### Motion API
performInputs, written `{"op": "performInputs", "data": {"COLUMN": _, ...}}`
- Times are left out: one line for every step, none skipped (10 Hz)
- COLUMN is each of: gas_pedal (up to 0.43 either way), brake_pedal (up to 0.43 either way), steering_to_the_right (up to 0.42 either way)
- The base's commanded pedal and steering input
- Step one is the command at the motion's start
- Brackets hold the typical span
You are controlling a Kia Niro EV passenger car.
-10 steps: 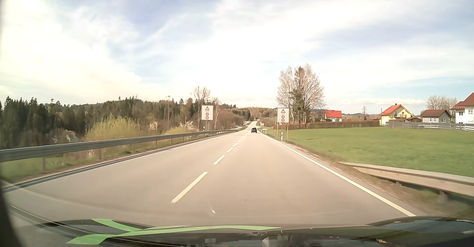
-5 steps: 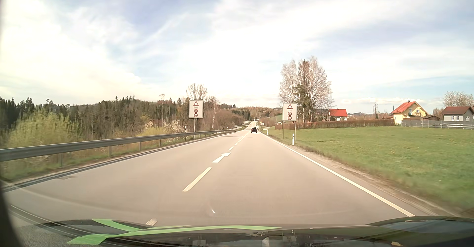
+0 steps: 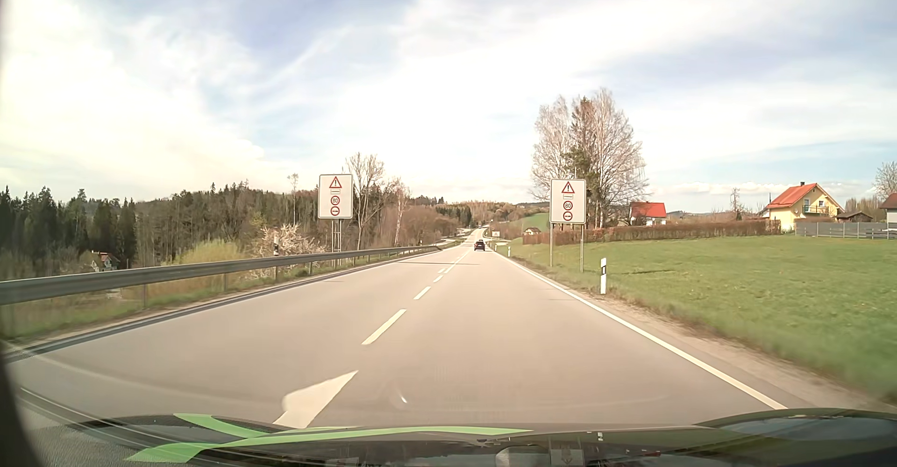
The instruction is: Follow the waypoints while adhering to traffic rules and regulations
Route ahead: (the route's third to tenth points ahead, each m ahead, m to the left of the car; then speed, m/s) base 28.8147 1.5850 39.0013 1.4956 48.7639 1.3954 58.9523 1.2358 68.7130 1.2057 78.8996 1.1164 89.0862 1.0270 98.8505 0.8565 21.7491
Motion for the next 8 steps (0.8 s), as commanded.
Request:
{"op": "performInputs", "data": {"gas_pedal": 0.000, "brake_pedal": 0.000, "steering_to_the_right": 0.002}}
{"op": "performInputs", "data": {"gas_pedal": 0.000, "brake_pedal": 0.000, "steering_to_the_right": 0.002}}
{"op": "performInputs", "data": {"gas_pedal": 0.000, "brake_pedal": 0.000, "steering_to_the_right": 0.002}}
{"op": "performInputs", "data": {"gas_pedal": 0.000, "brake_pedal": 0.000, "steering_to_the_right": 0.002}}
{"op": "performInputs", "data": {"gas_pedal": 0.000, "brake_pedal": 0.000, "steering_to_the_right": 0.002}}
{"op": "performInputs", "data": {"gas_pedal": 0.000, "brake_pedal": 0.000, "steering_to_the_right": 0.001}}
{"op": "performInputs", "data": {"gas_pedal": 0.000, "brake_pedal": 0.000, "steering_to_the_right": 0.000}}
{"op": "performInputs", "data": {"gas_pedal": 0.000, "brake_pedal": 0.000, "steering_to_the_right": -0.002}}
